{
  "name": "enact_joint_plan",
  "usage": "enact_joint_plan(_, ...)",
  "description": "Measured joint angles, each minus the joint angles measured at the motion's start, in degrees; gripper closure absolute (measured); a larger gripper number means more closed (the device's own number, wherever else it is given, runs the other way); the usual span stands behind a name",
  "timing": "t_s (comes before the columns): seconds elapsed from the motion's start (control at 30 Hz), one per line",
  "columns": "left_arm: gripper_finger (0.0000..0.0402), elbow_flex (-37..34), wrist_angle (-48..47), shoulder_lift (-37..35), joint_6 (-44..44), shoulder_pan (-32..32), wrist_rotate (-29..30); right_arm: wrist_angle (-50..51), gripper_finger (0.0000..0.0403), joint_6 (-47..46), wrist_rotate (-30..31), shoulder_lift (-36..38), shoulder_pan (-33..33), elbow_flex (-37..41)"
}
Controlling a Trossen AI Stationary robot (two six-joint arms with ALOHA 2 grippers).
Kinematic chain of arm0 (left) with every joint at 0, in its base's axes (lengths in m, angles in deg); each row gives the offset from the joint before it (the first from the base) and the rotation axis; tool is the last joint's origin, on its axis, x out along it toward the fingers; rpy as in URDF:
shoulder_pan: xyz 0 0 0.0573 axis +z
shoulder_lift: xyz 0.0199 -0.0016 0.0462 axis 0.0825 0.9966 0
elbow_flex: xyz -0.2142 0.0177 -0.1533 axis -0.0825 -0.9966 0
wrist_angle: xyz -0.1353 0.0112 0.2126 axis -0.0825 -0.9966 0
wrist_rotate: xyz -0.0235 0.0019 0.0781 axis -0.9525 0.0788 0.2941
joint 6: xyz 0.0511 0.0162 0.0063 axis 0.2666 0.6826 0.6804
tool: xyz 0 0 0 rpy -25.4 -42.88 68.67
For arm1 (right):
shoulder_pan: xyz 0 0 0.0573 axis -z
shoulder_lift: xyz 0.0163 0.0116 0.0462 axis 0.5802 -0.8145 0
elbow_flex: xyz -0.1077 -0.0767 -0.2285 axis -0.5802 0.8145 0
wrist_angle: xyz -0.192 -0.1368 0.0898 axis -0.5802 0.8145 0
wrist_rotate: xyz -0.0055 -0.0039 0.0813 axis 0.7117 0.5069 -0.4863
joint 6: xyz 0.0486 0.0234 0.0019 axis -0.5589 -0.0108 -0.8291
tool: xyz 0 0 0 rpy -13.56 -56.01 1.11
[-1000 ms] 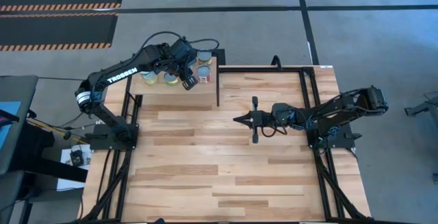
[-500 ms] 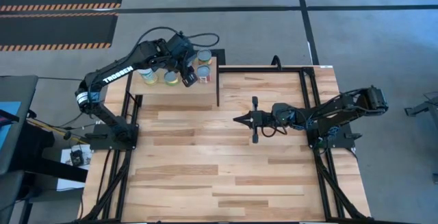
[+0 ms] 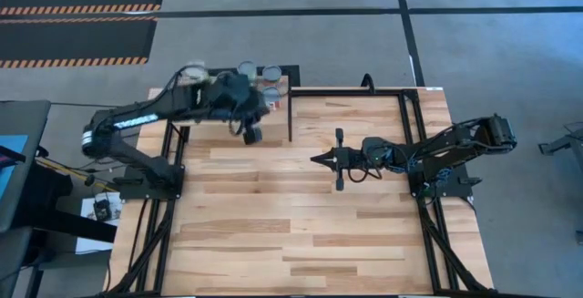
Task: Pick and place cans onto a shelf
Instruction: Return to Home Position
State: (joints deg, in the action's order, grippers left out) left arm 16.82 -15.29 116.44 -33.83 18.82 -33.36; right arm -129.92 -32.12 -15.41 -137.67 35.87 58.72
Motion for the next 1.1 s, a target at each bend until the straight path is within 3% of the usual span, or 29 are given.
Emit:
enact_joint_plan(0.13, 0.0396, -12.33, 14.4, -6.52, 0.74, -5.23, -3.16, 0.06, 0.039, -0.04, 0.0, 0.0, -0.04, 0.0)
enact_joint_plan(0.33, 0.0395, -35.38, 40.86, -16.33, 0.45, -11.19, -12.35, 0.05, 0.0391, 0.04, 0.0, 0.07, -1.14, 0.01)
enact_joint_plan(0.5, 0.0399, -51.43, 58.96, -21.65, -0.55, -14.91, -12.87, 0.02, 0.0391, 0.0, 0.0, 0.31, -0.97, 0.02)
enact_joint_plan(0.67, 0.0398, -63.61, 70.94, -27.13, -2.39, -15.57, -12.5, 2.06, 0.0391, 0.88, -0.07, 1.64, -0.66, 0.09)
enact_joint_plan(0.8, 0.0398, -71.09, 76.08, -32.29, -2.7, -15.37, -12.51, 5.11, 0.0394, 0.88, -1.43, 5.01, 0.18, 0.92)
enact_joint_plan(0.93, 0.0397, -75.98, 76.63, -38.18, -3.91, -14.87, -12.33, 1.6, 0.0399, -0.34, -2.85, 9.29, 1.94, 6.19)
enact_joint_plan(1.1, 0.0397, -81.46, 76.67, -46.92, -4.9, -14.21, -11.85, -1.45, 0.04, -1.93, 0.99, 17.4, 3.47, 13.87)
